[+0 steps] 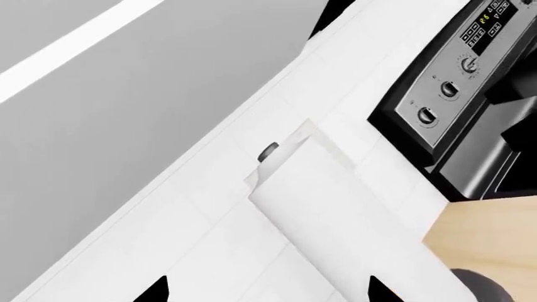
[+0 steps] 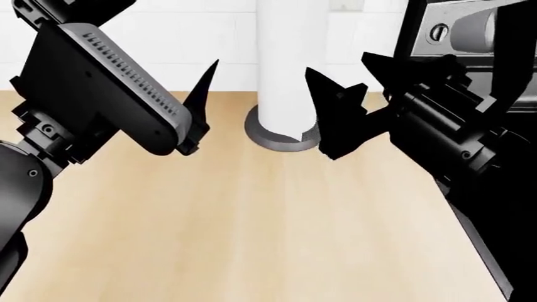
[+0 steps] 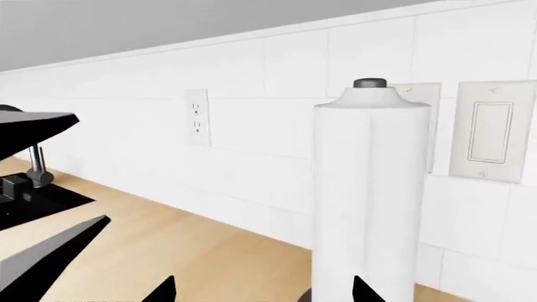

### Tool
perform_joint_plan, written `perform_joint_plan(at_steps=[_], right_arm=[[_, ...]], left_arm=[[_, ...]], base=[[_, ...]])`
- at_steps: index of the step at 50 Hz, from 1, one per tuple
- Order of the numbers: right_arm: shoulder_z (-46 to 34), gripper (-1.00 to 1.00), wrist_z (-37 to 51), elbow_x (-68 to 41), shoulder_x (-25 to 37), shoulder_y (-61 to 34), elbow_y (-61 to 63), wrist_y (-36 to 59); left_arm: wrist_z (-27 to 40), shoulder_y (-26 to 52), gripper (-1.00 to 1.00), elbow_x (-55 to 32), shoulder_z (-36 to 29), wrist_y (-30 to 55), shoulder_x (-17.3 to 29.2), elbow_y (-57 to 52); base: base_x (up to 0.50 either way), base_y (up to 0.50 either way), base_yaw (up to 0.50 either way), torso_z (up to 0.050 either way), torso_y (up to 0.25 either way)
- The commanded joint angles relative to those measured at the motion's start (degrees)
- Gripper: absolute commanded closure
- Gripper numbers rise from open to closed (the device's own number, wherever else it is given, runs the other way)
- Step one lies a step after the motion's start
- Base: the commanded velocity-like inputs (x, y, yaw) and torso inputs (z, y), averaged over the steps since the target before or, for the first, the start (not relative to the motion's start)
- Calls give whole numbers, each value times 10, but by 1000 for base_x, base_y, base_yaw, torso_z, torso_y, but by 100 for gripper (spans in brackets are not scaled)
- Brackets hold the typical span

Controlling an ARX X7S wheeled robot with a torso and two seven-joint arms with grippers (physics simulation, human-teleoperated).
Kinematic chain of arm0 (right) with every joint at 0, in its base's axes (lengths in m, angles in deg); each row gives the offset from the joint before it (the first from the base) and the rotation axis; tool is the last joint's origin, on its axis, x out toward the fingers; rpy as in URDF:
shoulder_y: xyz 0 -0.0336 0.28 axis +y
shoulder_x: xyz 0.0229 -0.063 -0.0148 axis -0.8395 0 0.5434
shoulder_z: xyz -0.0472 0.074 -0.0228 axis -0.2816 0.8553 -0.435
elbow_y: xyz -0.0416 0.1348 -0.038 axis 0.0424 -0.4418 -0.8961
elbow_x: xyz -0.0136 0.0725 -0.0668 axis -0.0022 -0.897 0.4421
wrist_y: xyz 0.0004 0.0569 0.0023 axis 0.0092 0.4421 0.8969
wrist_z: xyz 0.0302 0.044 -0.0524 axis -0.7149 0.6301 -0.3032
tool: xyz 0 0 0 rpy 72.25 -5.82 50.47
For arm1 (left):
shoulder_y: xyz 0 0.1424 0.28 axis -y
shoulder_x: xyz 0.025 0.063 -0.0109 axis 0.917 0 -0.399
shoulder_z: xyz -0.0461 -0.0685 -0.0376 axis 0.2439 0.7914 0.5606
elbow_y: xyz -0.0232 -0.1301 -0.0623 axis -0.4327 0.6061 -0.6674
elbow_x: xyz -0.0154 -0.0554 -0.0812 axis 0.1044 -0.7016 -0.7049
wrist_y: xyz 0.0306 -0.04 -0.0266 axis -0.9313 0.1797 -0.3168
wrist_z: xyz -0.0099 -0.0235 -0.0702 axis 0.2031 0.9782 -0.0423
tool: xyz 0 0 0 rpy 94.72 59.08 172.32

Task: Pick the cherry, apricot from the counter and place them in the cabinet. Then close the cabinet.

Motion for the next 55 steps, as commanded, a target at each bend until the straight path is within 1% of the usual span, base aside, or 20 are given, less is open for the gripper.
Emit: perform_joint_plan(at_steps=[1, 16, 26, 40, 55], right_arm=[[4, -100, -5, 1, 10, 8, 2, -6], [-9, -100, -9, 7, 6, -2, -2, -13], [-10, -100, 1, -6, 8, -3, 2, -16], [-16, -100, -5, -1, 10, -2, 0, -22], [-20, -100, 3, -9, 13, -7, -4, -27]], left_arm=[[0, 1, -100, 0, -3, -1, 0, 1], [0, -6, -100, 2, -4, -12, 2, 6], [1, -2, -100, -2, -1, -5, 3, 1], [2, -6, -100, -1, -2, -13, 5, 4], [5, 3, -100, -6, -5, 3, 2, -5]], base=[[1, -141, 0, 0, 0], [2, -200, 0, 0, 0], [0, -186, 0, 0, 0], [-78, -144, 0, 0, 0], [-38, -217, 0, 0, 0]])
